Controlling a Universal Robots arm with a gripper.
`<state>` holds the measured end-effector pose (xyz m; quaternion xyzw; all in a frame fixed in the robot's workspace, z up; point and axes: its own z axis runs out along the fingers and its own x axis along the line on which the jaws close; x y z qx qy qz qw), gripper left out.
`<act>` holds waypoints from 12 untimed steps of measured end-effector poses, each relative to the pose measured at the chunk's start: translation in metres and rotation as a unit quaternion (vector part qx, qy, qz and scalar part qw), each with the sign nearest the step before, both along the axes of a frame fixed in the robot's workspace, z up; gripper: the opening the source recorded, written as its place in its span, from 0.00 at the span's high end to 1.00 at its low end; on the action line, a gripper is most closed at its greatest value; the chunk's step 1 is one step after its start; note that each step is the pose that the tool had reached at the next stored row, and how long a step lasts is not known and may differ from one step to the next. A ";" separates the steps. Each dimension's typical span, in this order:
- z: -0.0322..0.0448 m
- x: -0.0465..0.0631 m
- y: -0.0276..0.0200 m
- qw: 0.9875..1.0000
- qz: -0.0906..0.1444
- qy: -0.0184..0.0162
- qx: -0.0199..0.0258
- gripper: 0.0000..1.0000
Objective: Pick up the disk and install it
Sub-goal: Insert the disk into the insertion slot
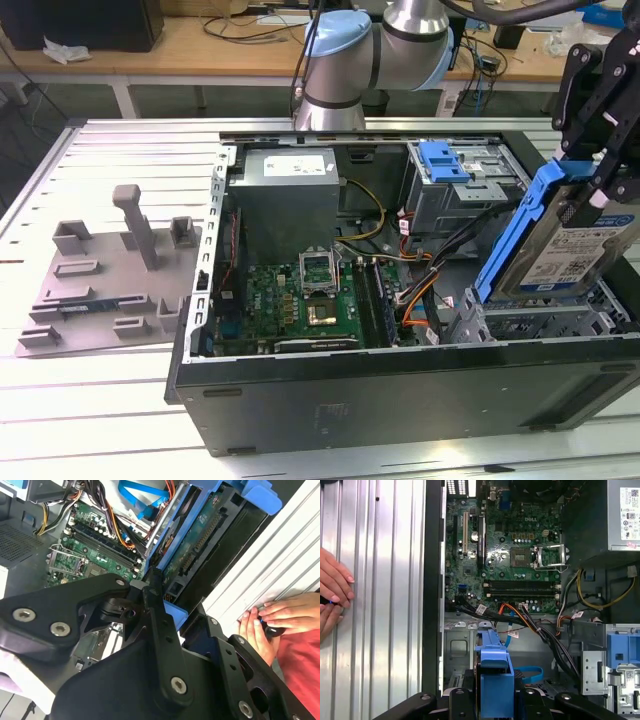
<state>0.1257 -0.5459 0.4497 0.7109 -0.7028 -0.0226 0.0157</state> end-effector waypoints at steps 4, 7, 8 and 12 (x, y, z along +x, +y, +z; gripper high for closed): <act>-0.0024 0.000 0.0000 1.000 -0.001 0.000 0.000 0.63; -0.0041 0.000 0.0000 1.000 -0.002 0.000 0.000 0.63; -0.0048 0.000 0.0000 1.000 -0.002 0.000 0.000 0.63; -0.0074 0.000 0.0000 1.000 -0.002 0.000 0.000 0.63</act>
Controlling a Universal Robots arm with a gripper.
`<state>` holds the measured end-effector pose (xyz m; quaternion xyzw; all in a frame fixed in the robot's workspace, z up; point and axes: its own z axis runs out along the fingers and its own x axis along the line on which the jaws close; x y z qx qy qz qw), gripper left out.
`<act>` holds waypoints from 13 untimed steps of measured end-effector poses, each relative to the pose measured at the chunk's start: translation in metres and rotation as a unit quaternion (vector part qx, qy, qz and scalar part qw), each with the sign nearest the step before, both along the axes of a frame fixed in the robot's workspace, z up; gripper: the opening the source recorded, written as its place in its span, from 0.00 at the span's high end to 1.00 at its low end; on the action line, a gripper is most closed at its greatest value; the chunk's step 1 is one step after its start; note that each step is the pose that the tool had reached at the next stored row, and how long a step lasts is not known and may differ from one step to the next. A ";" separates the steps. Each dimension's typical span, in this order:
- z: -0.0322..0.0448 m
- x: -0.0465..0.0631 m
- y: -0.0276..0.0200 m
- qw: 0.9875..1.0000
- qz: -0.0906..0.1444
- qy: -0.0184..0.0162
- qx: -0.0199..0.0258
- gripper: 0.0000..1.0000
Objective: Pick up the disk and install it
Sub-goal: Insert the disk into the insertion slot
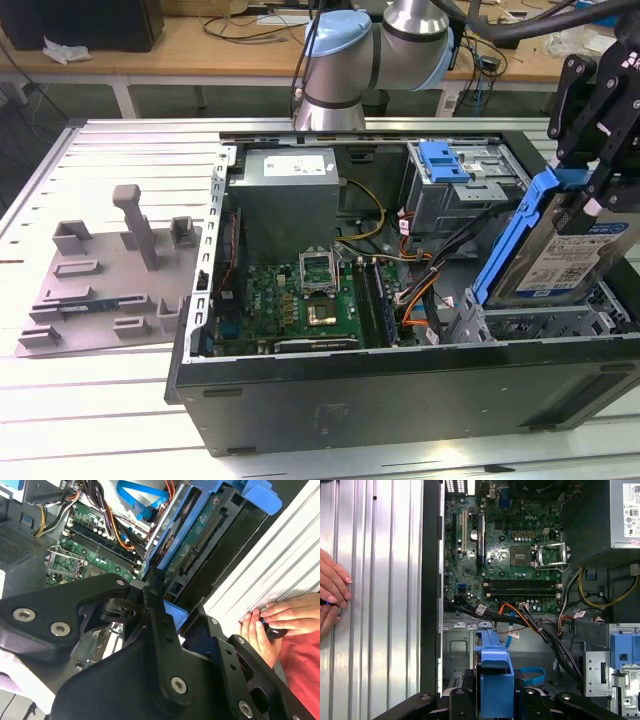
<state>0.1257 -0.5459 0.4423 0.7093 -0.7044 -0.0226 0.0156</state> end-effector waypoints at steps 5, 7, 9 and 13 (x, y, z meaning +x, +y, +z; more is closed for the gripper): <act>-0.0031 0.000 0.0000 1.000 0.000 0.000 0.000 0.63; -0.0052 0.000 0.0000 1.000 0.000 0.000 0.000 0.63; -0.0066 0.000 0.0000 1.000 0.000 0.000 0.000 0.63; -0.0097 0.000 0.0000 1.000 0.000 0.000 0.000 0.63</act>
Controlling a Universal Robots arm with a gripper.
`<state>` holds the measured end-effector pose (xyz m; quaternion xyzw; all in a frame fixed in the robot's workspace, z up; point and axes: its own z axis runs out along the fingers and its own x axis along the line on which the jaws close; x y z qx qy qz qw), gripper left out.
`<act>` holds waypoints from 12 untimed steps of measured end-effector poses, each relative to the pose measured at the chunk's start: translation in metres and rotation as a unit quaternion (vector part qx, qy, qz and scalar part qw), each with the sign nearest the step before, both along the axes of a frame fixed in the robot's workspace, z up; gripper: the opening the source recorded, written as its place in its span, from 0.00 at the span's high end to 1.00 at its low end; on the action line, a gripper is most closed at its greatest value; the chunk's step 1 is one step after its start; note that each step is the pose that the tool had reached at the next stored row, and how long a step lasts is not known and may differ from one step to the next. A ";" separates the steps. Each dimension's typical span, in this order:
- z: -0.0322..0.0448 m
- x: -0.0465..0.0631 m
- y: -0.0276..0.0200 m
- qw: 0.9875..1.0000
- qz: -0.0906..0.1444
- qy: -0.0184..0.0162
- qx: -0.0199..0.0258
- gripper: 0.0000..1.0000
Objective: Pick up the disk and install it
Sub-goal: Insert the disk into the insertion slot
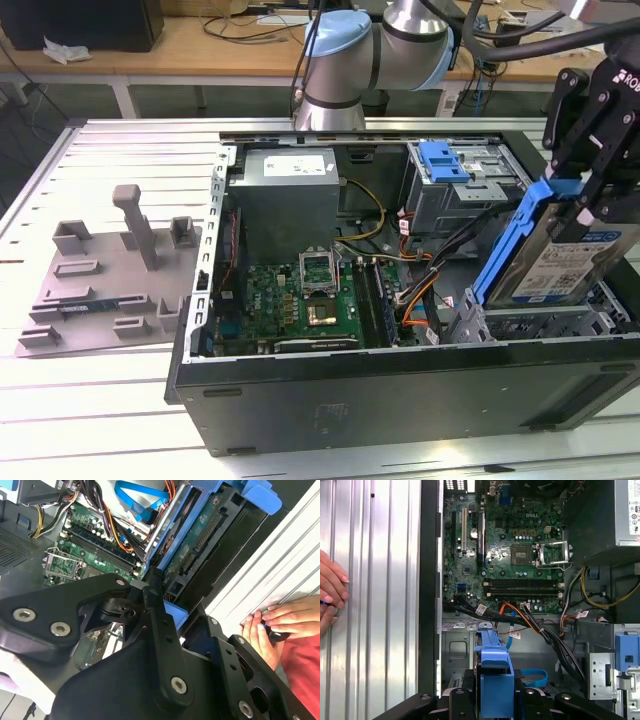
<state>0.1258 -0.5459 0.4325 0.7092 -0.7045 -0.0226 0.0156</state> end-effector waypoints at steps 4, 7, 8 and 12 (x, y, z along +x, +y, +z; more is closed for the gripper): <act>-0.0025 0.000 0.0000 1.000 0.000 0.000 0.000 0.63; -0.0049 0.000 0.0000 1.000 0.000 0.000 0.000 0.63; -0.0055 0.000 0.0000 1.000 0.000 0.000 0.000 0.63; -0.0078 0.000 0.0000 1.000 0.000 0.000 0.000 0.63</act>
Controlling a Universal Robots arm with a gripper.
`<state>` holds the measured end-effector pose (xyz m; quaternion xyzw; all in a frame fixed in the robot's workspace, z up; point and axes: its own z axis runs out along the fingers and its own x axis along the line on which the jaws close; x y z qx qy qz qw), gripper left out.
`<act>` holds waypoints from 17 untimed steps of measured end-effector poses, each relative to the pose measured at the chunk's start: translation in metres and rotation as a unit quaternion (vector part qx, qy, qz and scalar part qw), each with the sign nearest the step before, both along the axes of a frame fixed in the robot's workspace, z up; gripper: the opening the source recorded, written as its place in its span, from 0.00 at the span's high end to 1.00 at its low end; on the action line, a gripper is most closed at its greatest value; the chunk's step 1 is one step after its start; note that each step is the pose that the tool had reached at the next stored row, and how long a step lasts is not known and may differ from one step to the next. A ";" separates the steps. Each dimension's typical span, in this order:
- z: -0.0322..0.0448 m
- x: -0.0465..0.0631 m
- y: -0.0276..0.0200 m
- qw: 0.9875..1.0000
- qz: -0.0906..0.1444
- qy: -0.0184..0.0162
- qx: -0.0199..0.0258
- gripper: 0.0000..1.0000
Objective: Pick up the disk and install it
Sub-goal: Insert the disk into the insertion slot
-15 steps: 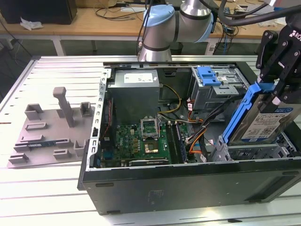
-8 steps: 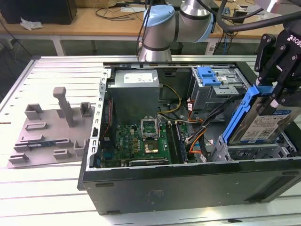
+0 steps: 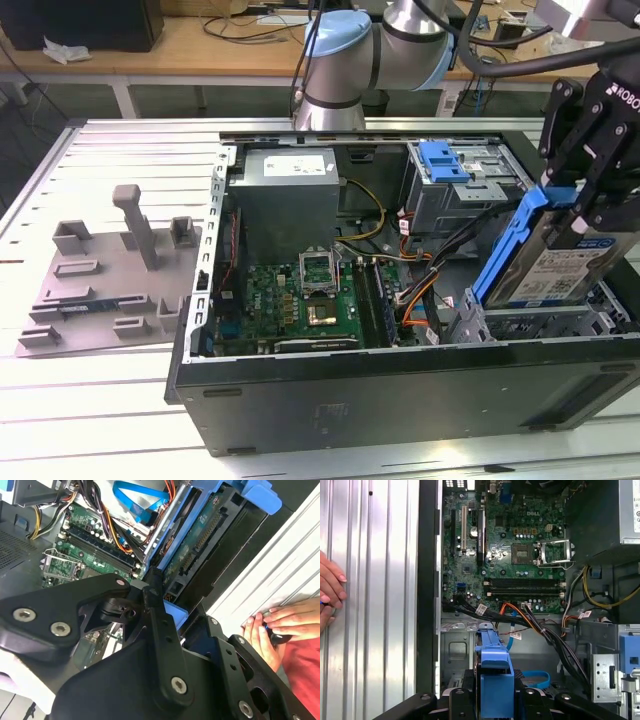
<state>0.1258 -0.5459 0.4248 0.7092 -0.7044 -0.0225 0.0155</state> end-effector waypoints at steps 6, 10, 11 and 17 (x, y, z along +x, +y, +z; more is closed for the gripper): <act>-0.0040 0.000 0.0000 1.000 0.000 0.000 0.000 0.63; -0.0070 0.000 0.0000 1.000 0.000 0.000 0.000 0.63; -0.0077 0.000 0.0000 1.000 0.000 0.000 0.000 0.63; -0.0126 0.000 0.0000 1.000 0.000 0.000 0.000 0.63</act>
